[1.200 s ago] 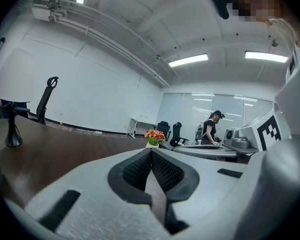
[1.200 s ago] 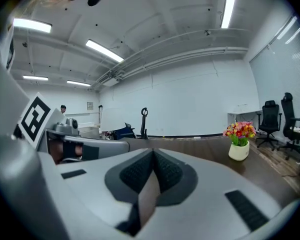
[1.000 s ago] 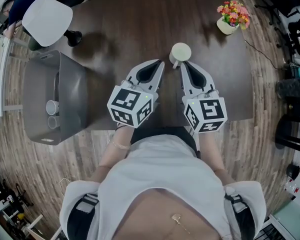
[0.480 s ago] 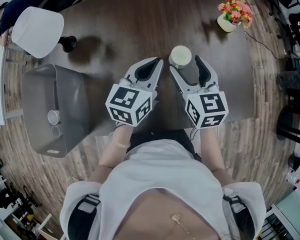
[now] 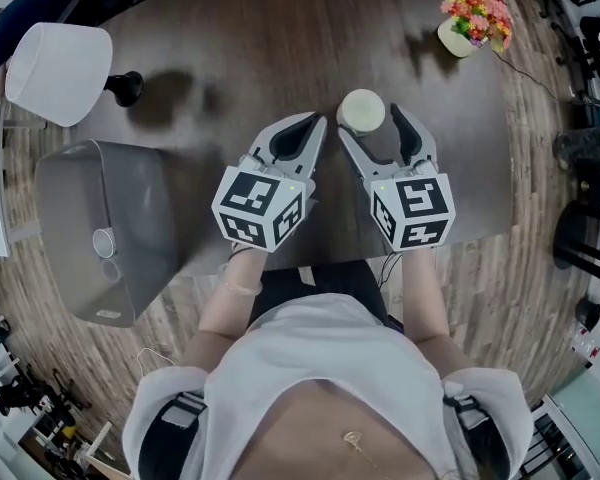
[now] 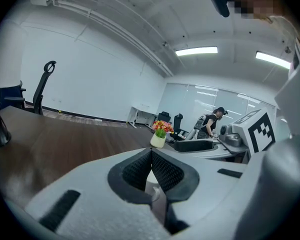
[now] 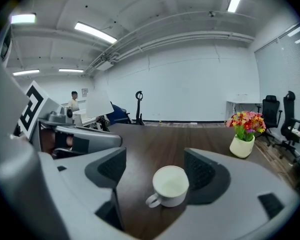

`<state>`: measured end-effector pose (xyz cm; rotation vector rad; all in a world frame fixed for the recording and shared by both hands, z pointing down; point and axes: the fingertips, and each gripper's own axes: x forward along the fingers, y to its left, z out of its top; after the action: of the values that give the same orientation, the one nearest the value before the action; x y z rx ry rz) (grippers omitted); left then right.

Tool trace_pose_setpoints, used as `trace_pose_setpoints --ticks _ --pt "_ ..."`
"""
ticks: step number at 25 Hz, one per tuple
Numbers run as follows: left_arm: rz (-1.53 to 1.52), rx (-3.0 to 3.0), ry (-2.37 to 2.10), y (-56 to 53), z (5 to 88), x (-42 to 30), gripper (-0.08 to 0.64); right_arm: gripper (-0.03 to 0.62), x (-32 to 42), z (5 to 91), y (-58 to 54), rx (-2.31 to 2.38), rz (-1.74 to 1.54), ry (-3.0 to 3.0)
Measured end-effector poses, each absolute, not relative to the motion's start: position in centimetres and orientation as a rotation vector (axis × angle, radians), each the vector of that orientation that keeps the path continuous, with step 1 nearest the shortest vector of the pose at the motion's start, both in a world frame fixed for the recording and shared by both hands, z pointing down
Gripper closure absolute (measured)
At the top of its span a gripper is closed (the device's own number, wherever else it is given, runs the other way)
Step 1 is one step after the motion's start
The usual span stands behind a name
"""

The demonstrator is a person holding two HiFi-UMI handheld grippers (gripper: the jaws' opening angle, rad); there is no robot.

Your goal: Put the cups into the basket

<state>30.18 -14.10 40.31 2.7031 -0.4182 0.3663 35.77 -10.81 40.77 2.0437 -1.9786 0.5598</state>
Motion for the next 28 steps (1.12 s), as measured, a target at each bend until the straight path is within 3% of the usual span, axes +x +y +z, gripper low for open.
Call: trace_pose_setpoints --ticks 13,28 --pt "0.454 2.642 -0.428 -15.3 44.1 31.1 0.551 0.195 36.9 46.6 -13.4 1.836 0.655 -1.867" --pt "0.487 2.617 -0.460 -16.1 46.0 30.8 0.551 0.195 38.4 52.4 -14.4 1.834 0.828 -1.729"
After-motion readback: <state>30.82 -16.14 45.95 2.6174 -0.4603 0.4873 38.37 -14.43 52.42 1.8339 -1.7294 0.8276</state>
